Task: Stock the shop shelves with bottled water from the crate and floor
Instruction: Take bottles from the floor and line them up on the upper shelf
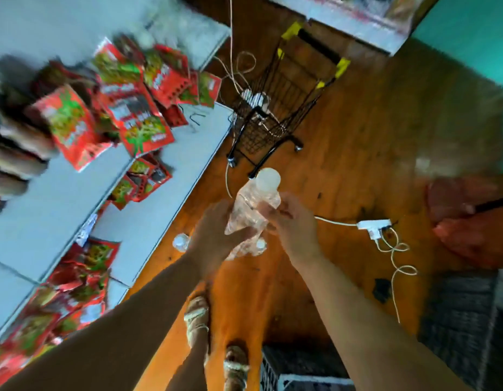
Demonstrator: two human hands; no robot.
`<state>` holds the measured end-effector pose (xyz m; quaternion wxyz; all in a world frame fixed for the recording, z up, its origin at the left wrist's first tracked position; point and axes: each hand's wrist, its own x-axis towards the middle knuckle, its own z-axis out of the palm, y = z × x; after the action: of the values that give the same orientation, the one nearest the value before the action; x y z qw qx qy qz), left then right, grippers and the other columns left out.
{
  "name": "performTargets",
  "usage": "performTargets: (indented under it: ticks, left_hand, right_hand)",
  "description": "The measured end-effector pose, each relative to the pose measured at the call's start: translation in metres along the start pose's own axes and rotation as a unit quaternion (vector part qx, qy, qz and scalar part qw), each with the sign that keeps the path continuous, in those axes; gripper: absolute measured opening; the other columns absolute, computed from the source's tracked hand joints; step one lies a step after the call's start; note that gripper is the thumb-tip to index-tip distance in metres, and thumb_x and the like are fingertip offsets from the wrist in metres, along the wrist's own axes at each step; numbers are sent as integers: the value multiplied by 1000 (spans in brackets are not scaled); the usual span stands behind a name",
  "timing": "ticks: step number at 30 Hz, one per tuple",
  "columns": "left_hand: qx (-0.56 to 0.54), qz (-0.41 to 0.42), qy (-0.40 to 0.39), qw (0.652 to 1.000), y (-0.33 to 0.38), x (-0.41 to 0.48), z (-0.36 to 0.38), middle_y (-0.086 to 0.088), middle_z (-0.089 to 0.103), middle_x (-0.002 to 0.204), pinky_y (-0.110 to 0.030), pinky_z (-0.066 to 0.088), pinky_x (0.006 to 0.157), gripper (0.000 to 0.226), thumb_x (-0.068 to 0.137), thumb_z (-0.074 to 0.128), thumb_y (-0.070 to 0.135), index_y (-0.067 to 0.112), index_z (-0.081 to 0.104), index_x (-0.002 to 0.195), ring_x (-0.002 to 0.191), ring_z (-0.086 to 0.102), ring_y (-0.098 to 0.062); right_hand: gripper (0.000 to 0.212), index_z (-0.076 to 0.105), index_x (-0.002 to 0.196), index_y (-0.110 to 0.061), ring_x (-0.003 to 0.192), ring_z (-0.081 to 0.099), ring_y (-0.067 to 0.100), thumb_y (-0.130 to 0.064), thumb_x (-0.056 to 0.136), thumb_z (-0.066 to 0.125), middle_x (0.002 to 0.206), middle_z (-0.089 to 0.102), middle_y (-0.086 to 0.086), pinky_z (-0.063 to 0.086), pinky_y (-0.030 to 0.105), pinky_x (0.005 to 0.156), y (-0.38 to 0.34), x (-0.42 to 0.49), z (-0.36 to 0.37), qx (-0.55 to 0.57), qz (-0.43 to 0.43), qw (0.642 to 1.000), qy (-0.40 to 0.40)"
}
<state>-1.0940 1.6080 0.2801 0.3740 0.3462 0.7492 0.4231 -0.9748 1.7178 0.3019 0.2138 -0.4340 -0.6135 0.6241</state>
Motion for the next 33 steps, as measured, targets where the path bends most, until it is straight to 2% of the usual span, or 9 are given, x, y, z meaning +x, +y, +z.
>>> performTargets:
  ticks: [4,7,10,14,17,21,25,28,33]
  left_hand:
    - [10,94,68,993,70,-48,-45,15,48,122,-32,39,105,74,58,70,57,40,36,122,121,45,-9]
    - [-5,109,145,983,98,-84,-92,18,48,128,-38,42,102,72,63,68,46,49,30,124,120,50,-12]
    - [-22,110,223,968,133,-124,-140,11,57,121,-21,46,89,73,64,72,29,52,32,121,104,58,0]
    - [-20,126,318,939,155,-186,-197,25,59,111,-20,48,83,74,66,77,11,52,40,115,90,58,12]
    - [-19,134,394,909,161,-238,-229,33,60,97,-13,47,73,71,61,78,16,52,40,109,80,58,13]
    - [-34,115,477,871,162,-307,-264,24,62,102,-24,53,78,69,49,77,35,50,43,107,83,64,-5]
    - [-12,89,535,840,153,-351,-302,12,64,108,-32,52,86,74,40,76,52,48,45,107,94,64,-15]
    - [22,61,591,804,138,-379,-335,5,63,111,-38,51,88,75,43,78,50,37,49,112,98,63,-18]
    - [-125,77,583,799,112,-431,-400,-5,68,108,-33,56,75,60,58,84,5,24,60,109,84,69,-19]
  right_hand:
    - [9,60,80,-26,77,63,15,-26,80,69,74,65,-7,55,47,74,-99,-29,11,-8,-64,996,-62]
    - [23,60,80,-20,74,60,26,-39,74,72,87,60,26,52,57,65,-170,-51,38,-24,-106,988,-110]
    - [29,62,71,-29,75,60,30,-55,61,70,86,63,25,52,56,64,-235,-73,77,-40,-171,971,-159]
    - [48,60,71,-18,71,60,24,-62,53,65,78,66,20,52,55,69,-294,-115,131,-32,-239,945,-223]
    - [32,62,68,-21,70,61,25,-52,64,70,60,65,-3,55,52,66,-317,-150,175,-12,-247,926,-287]
    - [35,56,56,-16,51,50,1,-40,76,72,45,52,-13,42,23,57,-344,-199,232,-20,-296,893,-339]
    - [45,65,81,-5,71,67,23,-49,70,73,75,67,12,58,42,59,-359,-243,294,-17,-299,875,-381]
    - [41,61,81,-14,71,66,19,-52,70,72,78,66,6,59,41,57,-365,-273,339,-23,-308,857,-412]
    - [31,59,92,-20,86,65,17,-47,77,63,96,68,4,53,34,69,-374,-294,400,-31,-258,790,-556]
